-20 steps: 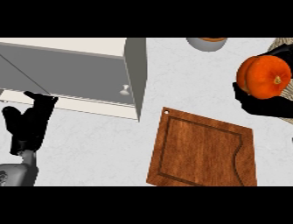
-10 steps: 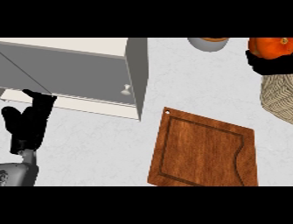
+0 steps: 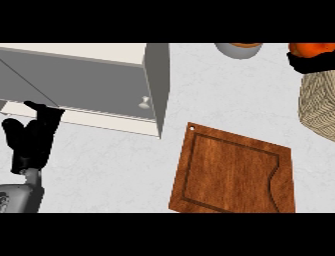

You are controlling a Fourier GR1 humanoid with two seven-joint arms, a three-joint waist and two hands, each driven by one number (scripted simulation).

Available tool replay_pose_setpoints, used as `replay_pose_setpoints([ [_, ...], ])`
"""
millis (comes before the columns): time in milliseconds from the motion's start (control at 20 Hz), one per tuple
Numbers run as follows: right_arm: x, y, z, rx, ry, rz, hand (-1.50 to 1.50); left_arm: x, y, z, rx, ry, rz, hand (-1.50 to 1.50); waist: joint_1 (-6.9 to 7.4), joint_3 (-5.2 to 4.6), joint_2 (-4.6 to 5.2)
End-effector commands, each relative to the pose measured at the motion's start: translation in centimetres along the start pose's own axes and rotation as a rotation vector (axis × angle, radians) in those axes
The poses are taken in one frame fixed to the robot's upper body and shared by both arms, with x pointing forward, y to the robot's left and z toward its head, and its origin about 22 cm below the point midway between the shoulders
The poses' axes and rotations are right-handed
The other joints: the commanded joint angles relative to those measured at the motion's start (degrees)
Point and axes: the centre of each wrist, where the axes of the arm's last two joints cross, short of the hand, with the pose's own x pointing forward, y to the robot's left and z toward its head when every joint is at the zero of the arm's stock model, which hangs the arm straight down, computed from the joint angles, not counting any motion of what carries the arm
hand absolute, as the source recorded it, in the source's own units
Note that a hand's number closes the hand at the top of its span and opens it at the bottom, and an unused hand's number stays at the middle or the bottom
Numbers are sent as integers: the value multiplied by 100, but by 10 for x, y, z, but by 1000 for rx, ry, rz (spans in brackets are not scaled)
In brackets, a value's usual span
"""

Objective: Pick the squash from the cutting board and place it in the basket

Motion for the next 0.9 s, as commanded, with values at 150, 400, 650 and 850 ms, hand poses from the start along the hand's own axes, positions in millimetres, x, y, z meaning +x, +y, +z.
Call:
replay_pose_setpoints([
  [150,-36,-24,-34,-11,63,8,150,25,18,-5,12,-94,-12,0,37,39,-7],
  [400,-61,-20,-38,17,72,-37,150,18,11,-16,31,-92,-9,0,-5,37,-2],
  [650,-81,-44,-47,33,70,-69,150,16,-15,-13,11,-85,-5,0,30,42,15],
  [850,-78,-61,-33,-16,-273,606,150,21,-1,-7,6,-107,-8,0,105,41,60],
])
